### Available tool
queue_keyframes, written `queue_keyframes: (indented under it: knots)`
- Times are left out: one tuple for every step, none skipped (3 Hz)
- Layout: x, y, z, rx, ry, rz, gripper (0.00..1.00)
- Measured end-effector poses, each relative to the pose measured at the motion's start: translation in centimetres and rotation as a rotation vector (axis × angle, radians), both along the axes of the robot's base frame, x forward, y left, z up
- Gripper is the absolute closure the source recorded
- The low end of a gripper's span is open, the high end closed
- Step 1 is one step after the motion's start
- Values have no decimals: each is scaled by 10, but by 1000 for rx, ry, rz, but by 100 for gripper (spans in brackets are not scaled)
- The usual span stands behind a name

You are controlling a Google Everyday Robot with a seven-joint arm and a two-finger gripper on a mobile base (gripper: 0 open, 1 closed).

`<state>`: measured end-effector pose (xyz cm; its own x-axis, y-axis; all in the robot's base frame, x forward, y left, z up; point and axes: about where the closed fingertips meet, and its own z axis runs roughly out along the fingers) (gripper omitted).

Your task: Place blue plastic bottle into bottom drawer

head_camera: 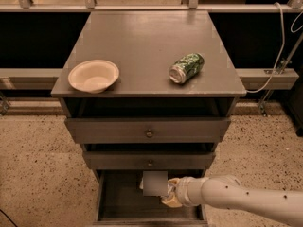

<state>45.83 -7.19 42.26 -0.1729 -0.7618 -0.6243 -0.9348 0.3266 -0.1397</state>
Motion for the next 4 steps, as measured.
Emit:
queue_keyframes:
  knots:
    - [-7, -3, -70, -27, 82, 39, 100]
    - [-8, -13, -117, 20, 131, 62, 100]
    - [-1, -28, -142, 74, 142, 77, 100]
    - [8, -39, -179, 122, 198, 96, 100]
